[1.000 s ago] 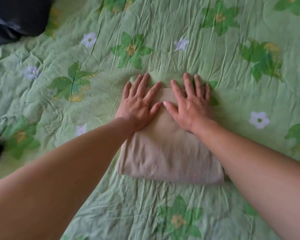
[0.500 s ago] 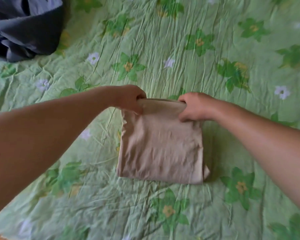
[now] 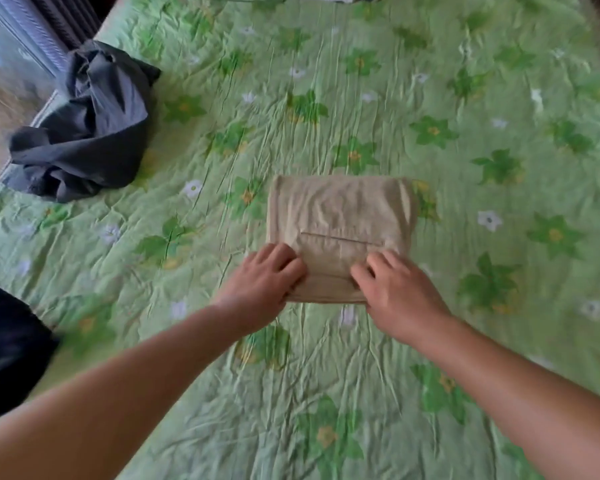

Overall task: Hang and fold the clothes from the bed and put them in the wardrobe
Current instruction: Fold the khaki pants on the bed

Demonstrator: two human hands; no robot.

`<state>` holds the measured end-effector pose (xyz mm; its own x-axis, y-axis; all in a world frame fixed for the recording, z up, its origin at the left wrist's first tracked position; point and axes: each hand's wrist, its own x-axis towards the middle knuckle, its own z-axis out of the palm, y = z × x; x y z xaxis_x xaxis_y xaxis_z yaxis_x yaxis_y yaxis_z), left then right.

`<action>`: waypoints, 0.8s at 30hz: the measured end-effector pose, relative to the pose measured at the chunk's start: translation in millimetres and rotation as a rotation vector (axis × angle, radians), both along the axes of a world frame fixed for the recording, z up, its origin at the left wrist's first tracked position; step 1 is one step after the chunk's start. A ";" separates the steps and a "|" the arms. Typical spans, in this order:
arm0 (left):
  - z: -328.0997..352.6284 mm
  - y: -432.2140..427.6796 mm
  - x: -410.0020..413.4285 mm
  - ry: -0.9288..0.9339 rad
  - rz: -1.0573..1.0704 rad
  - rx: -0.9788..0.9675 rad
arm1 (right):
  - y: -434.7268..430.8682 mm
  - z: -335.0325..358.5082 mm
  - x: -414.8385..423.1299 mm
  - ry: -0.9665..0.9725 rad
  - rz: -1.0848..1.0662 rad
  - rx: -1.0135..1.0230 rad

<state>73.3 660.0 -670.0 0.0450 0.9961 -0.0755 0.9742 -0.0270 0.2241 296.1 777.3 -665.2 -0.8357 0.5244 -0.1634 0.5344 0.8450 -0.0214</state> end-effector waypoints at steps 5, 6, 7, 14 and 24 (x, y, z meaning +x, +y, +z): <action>-90.4 -71.8 35.2 -0.018 0.019 -0.391 | -72.9 -83.3 34.5 -0.294 -0.094 -0.356; -98.9 -71.2 35.5 -0.077 0.085 -0.292 | -73.2 -90.4 34.7 -0.176 -0.121 -0.337; -104.9 -66.1 35.2 -0.118 0.152 -0.192 | -70.0 -98.1 32.0 -0.025 -0.140 -0.275; -161.1 12.6 29.7 0.037 0.271 -0.088 | -5.5 -161.5 -21.6 -0.003 -0.283 -0.017; -172.9 37.4 13.7 -0.083 0.324 -0.096 | 26.1 -185.3 -32.3 0.058 -0.332 -0.178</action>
